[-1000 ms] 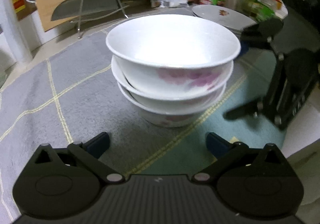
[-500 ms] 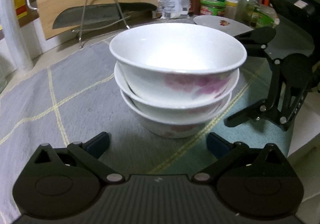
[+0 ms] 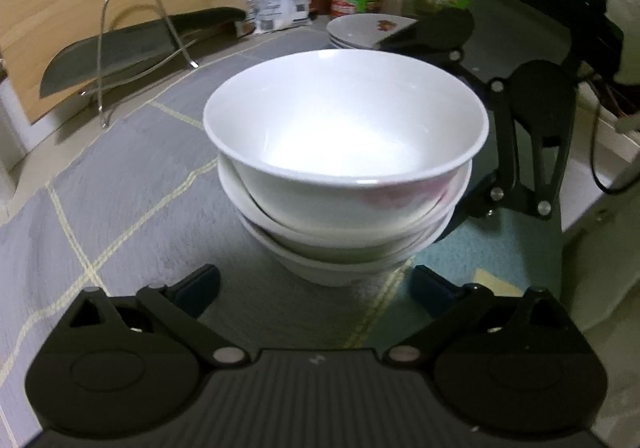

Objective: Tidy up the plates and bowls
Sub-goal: 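Close the left gripper on the bowl stack rim while the right gripper closes opposite, then lift the bowl stack with both grippers and carry it toward the white plate stack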

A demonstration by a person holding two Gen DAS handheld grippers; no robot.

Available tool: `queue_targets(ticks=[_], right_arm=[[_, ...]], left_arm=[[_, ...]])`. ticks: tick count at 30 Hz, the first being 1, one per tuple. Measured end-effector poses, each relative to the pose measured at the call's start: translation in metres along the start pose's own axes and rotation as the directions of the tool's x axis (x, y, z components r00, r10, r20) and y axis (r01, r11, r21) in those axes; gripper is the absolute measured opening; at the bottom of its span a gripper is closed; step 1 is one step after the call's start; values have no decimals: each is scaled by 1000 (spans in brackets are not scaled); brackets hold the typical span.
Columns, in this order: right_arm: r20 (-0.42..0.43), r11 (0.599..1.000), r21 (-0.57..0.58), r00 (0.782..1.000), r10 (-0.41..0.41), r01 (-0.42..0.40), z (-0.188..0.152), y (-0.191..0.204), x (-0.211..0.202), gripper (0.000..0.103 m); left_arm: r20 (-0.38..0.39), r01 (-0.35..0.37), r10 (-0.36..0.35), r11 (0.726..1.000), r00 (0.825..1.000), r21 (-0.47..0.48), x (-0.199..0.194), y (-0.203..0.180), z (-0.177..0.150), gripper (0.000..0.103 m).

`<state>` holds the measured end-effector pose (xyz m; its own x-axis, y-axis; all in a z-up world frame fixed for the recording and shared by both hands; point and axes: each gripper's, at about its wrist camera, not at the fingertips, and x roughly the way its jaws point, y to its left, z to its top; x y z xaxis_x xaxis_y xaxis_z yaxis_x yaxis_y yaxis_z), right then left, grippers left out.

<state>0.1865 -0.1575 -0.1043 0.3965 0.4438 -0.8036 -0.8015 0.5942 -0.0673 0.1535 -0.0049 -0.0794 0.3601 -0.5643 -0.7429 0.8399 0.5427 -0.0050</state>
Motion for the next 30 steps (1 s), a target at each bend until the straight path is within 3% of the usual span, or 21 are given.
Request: queue_targets(ticks=[8, 13, 19, 30], right_arm=[[4, 994, -72, 996, 86, -86, 20, -2, -1, 100], [-9, 989, -82, 993, 119, -119, 25, -4, 0, 92], [-27, 987, -63, 989, 148, -149, 27, -4, 0, 85], [-38, 987, -57, 988, 148, -150, 30, -4, 2, 85]], left_arm=[[3, 107, -108, 988, 994, 111, -3, 6, 10, 86], [-4, 132, -132, 981, 991, 143, -4, 5, 12, 83], [-14, 164, -163, 974, 986, 158, -5, 10, 12, 82], [-38, 218, -215, 962, 976, 167, -1, 20, 19, 82]])
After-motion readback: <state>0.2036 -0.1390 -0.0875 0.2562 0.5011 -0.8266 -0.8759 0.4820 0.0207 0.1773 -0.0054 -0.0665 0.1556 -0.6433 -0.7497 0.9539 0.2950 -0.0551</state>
